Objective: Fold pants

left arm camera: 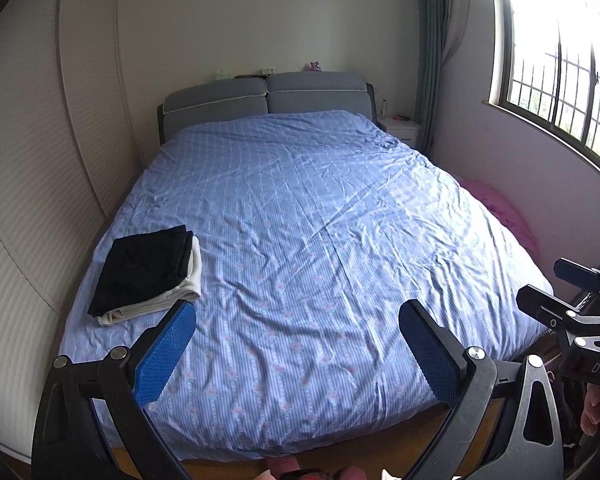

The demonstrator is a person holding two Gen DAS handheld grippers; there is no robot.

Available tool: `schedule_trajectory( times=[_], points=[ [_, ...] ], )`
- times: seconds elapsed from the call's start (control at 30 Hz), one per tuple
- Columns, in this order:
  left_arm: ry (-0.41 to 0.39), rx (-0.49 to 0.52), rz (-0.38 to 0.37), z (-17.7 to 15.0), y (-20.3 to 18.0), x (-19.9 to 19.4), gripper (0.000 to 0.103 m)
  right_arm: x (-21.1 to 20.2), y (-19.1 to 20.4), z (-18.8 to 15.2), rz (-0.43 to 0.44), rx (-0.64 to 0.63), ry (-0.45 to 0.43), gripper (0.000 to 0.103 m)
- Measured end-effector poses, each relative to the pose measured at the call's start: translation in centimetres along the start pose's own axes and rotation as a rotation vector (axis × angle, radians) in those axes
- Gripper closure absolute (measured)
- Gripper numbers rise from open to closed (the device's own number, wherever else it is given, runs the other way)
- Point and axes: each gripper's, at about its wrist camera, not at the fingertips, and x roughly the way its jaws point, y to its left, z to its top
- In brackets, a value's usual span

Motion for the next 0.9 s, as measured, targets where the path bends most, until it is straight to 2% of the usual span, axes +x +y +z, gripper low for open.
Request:
schedule_trajectory(
  times=[0.9],
  points=[
    [-0.026, -0.006, -0.030, 0.4, 0.3, -1.4, 0.000, -1.2, 0.4, 0.2, 0.004, -0.004, -0.031, 0.012]
  ],
)
